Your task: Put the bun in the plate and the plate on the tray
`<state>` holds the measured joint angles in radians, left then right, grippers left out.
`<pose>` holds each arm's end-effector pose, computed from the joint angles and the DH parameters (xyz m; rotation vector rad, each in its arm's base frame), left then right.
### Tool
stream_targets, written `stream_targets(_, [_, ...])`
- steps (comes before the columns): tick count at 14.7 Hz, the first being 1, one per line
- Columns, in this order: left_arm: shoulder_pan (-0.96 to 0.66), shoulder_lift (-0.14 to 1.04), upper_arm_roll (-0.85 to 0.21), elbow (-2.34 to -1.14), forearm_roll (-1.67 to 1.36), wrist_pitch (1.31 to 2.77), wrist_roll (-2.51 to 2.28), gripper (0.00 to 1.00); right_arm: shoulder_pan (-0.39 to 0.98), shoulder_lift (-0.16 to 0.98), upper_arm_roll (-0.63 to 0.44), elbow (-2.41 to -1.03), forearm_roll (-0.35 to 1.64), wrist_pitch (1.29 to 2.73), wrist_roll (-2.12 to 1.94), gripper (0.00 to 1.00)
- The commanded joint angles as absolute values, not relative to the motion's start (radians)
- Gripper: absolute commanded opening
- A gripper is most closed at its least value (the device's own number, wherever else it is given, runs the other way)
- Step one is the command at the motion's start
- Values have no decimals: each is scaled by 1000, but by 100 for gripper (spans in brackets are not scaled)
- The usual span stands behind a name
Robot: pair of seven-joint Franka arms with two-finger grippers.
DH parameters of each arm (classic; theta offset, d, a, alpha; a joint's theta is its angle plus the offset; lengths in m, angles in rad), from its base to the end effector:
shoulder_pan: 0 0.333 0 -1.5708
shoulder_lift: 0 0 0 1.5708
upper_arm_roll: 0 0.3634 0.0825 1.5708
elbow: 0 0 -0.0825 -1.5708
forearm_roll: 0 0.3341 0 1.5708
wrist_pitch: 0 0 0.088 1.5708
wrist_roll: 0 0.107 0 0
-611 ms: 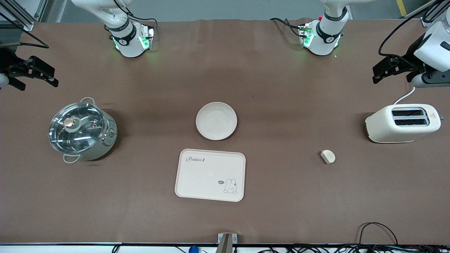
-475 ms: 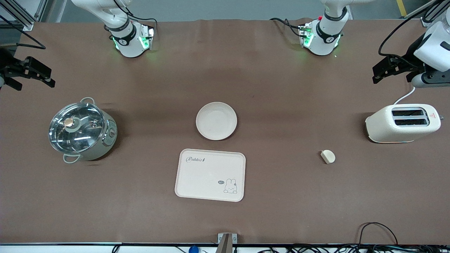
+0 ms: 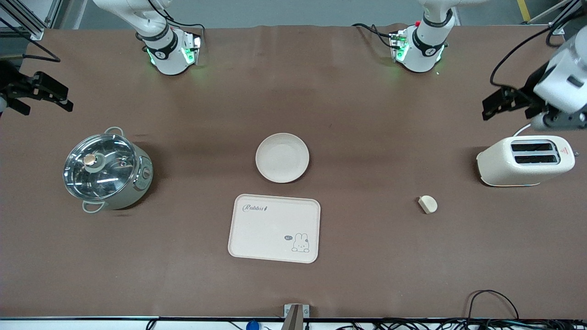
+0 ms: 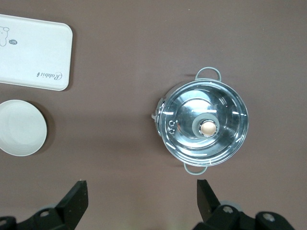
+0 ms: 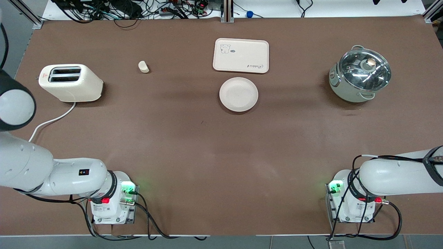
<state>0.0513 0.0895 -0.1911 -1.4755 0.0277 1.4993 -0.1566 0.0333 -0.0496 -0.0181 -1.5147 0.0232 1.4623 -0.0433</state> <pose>0.5246 -0.0647 0.6603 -3.1199 -0.0282 0.0964 0.4755 0.0096 0.7101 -3.1161 -0.0951 0.0039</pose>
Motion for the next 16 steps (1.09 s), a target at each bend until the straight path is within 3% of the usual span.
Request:
stream_targets(1, [55,188,-193,-1518,54,1631,-227,100,48,-78,-11,-1531,17,1462,-9,100])
stream_targets(8, [63,417,-190,-1658,144,2034,-388,100,34,-84,-26,-1525,18,1451,-69,100])
stream_targets(16, [72,653,-190,-1678,143,2276,-624,100,32,-100,-28,-1525,17,1448,-67,100])
